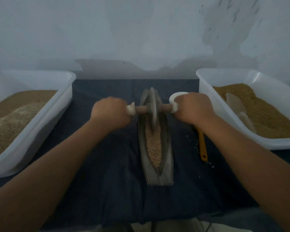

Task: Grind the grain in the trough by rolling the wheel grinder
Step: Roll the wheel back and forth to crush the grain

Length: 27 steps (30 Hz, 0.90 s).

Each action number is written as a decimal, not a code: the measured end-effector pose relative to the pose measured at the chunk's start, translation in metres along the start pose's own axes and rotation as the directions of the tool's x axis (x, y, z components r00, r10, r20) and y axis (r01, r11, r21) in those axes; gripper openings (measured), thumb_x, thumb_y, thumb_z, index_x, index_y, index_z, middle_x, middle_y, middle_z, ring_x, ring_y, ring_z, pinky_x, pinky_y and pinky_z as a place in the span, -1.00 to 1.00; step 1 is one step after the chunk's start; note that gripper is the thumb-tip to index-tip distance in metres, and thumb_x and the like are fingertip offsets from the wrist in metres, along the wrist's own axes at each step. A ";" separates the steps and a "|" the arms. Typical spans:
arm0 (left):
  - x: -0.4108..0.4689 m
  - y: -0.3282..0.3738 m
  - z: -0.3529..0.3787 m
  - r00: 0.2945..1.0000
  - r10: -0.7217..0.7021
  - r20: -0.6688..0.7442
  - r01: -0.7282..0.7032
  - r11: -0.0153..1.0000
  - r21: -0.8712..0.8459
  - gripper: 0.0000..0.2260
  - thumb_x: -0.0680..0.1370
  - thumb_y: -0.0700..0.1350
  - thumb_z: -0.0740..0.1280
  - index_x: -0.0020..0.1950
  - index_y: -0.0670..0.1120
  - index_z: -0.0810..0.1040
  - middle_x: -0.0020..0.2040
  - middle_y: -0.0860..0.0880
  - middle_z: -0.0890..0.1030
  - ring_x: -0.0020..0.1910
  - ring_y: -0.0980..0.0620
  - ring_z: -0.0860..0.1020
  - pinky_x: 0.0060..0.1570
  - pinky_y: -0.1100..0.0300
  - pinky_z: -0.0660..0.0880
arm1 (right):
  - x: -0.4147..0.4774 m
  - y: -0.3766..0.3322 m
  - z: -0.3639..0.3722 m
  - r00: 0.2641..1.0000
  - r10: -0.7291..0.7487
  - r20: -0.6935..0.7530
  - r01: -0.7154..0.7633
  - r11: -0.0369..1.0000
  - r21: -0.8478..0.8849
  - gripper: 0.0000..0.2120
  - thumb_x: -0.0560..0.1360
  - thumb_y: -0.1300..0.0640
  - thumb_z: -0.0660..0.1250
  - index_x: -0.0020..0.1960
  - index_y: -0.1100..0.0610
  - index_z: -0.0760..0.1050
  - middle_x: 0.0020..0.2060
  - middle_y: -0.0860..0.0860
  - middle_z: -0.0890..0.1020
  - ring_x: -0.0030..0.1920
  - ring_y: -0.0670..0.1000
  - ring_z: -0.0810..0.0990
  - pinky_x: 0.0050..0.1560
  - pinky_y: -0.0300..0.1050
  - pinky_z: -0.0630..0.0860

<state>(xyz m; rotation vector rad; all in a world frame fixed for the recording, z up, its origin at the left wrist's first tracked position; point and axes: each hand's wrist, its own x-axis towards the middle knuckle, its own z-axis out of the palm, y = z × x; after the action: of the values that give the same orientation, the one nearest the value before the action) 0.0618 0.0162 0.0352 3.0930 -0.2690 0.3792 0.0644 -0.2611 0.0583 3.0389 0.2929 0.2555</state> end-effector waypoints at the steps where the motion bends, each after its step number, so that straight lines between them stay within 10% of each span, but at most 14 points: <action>1: 0.017 0.003 -0.005 1.000 -0.009 -0.011 0.010 1.000 0.024 -0.69 0.46 0.22 0.31 -0.29 0.01 0.46 -0.26 0.01 0.57 -0.30 -0.09 0.52 -0.25 0.10 0.47 | 0.008 0.001 0.001 0.999 0.036 -0.020 -0.036 0.999 -0.010 -0.58 0.49 -0.27 0.05 -0.27 -0.06 0.52 -0.36 -0.08 0.57 -0.32 0.00 0.56 -0.20 0.00 0.62; 11: -0.057 -0.018 -0.001 0.977 0.207 0.043 -0.205 0.978 -0.049 -0.65 0.43 0.30 0.22 -0.37 0.06 0.45 -0.46 0.13 0.47 -0.47 0.12 0.44 -0.47 0.23 0.28 | -0.076 0.012 0.006 0.992 -0.110 0.061 0.106 0.992 0.062 -0.53 0.39 -0.40 0.03 -0.38 -0.08 0.44 -0.49 -0.11 0.50 -0.45 -0.15 0.47 -0.43 -0.15 0.37; 18: 0.027 0.001 -0.004 0.998 -0.021 0.059 0.025 0.998 -0.061 -0.64 0.47 0.24 0.35 -0.32 0.00 0.45 -0.27 0.01 0.56 -0.30 -0.09 0.54 -0.25 0.09 0.49 | 0.016 0.007 0.013 0.995 0.050 -0.088 -0.052 0.998 -0.024 -0.70 0.54 -0.15 0.25 -0.29 -0.05 0.48 -0.38 -0.08 0.55 -0.35 -0.01 0.55 -0.24 -0.05 0.57; 27: -0.065 -0.010 -0.010 0.986 0.133 0.096 -0.129 0.990 -0.051 -0.69 0.39 0.26 0.21 -0.36 0.05 0.45 -0.44 0.12 0.48 -0.47 0.12 0.45 -0.47 0.23 0.29 | -0.050 0.014 -0.010 0.945 -0.130 0.300 0.097 0.988 0.124 -0.74 0.31 -0.32 0.18 -0.26 -0.23 0.57 -0.42 -0.25 0.61 -0.42 -0.19 0.59 -0.47 -0.23 0.31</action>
<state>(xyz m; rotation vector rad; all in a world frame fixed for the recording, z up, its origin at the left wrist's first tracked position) -0.0007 0.0378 0.0291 3.0638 -0.4775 0.2180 0.0169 -0.2843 0.0615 3.0868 0.4690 -0.2494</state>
